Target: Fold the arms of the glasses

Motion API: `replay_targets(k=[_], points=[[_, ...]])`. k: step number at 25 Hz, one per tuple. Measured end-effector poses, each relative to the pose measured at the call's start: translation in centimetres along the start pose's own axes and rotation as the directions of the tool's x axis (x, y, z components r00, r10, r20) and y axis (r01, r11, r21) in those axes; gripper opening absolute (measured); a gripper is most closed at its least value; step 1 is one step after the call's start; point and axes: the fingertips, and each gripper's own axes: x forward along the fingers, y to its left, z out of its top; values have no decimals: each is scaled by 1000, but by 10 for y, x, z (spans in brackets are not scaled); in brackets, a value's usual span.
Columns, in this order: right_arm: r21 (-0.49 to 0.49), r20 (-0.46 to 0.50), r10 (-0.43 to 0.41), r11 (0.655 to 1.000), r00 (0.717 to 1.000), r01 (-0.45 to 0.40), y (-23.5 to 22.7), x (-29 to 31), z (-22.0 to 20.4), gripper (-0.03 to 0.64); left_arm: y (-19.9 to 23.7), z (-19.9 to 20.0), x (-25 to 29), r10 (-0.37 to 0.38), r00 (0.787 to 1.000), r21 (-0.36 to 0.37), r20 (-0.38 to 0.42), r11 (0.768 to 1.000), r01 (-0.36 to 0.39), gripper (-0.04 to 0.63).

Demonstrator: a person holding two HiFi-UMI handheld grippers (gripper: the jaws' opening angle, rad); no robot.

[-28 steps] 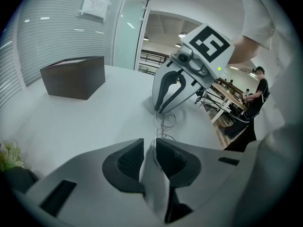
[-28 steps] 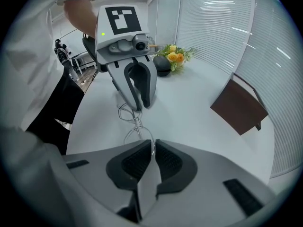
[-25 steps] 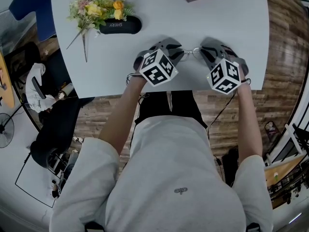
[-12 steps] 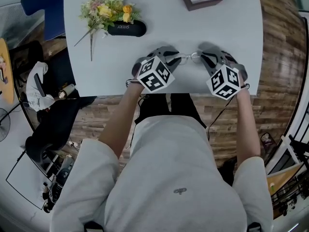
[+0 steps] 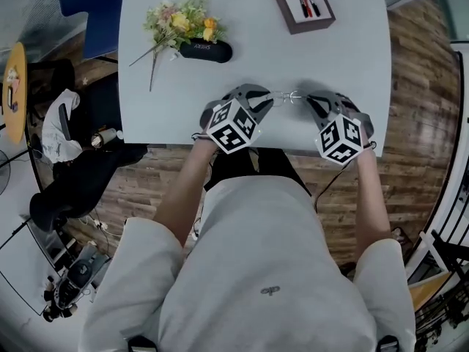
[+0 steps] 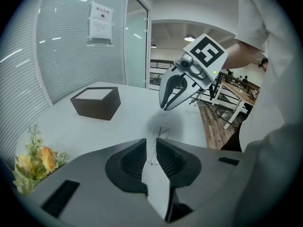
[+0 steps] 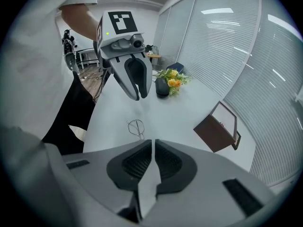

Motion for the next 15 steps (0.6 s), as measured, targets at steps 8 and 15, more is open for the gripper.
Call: replay_targets(k=[8, 15], points=[[53, 19, -45, 998, 999, 44, 9, -11, 16, 15, -11, -3, -18, 29, 999, -16, 24, 999, -29, 73], [135, 28, -123, 984, 992, 118, 10, -25, 34, 8, -5, 6, -45, 48, 993, -7, 105, 999, -47, 51]])
